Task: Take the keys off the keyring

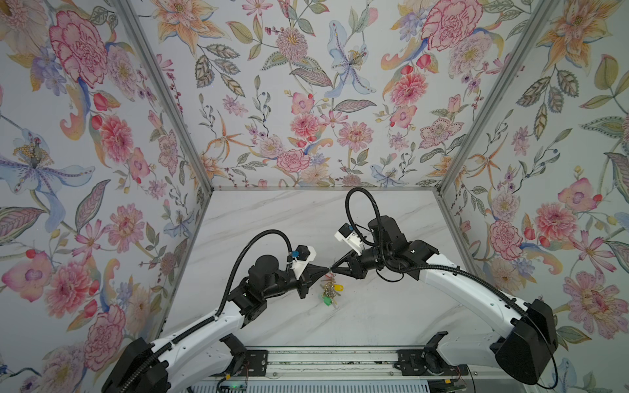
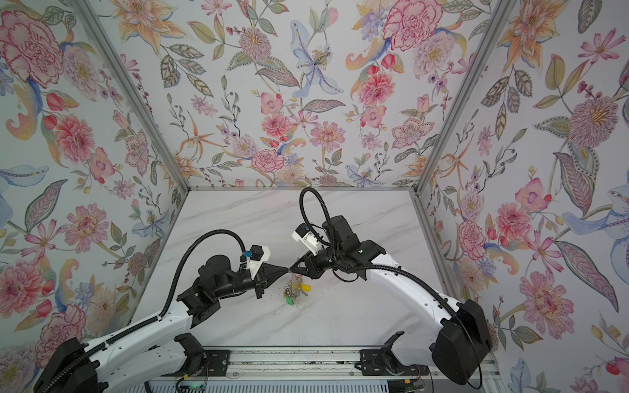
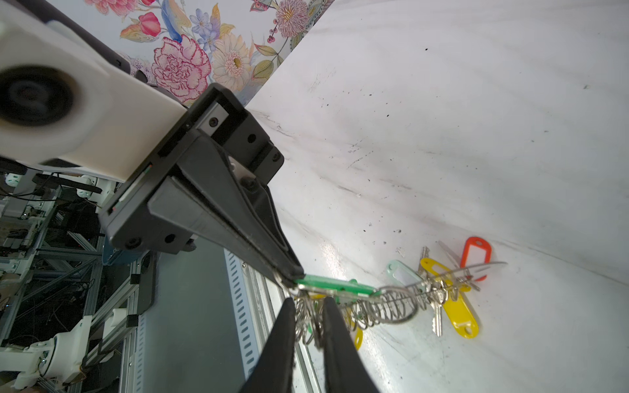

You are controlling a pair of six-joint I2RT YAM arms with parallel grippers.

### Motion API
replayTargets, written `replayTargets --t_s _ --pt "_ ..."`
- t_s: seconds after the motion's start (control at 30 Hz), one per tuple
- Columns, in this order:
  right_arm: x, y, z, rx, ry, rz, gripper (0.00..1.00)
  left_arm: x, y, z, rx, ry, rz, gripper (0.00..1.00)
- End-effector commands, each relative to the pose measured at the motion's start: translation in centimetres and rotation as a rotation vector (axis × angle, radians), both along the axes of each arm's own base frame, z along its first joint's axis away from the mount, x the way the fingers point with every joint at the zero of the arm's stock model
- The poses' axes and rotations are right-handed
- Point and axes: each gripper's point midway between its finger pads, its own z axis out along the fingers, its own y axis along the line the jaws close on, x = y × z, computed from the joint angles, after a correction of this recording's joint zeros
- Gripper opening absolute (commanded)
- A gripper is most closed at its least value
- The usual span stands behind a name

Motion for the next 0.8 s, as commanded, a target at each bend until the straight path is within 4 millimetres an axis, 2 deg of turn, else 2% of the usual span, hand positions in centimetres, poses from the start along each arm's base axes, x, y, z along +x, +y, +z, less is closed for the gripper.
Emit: replayTargets --t_s 0.0,0.1,0.3,0.53,0.77 --pt "-0.3 0.0 0.7 -0.006 -0.019 0.018 0.07 0.4 0.2 2.0 -0.041 -0.069 0.009 0.00" --pt "-0.1 -0.2 0.8 -0.011 -0.030 0.002 0.00 0.3 0.2 2.1 -0.041 -0.071 0.009 0.00" --pt "1.2 -1.0 1.0 -0.039 -0.079 -0.076 0.00 0.4 0.4 1.7 -0.033 -0.068 0.022 0.00" --pt "2.8 -1.7 3.0 0.048 -0.144 -0.245 0.00 0.3 0.6 1.0 -0.039 -0.053 0.030 0.00" --pt "2.4 -1.1 3.8 0.115 -0.187 -0.341 0.00 0.5 0.4 0.8 -0.050 -0.043 0.030 0.00"
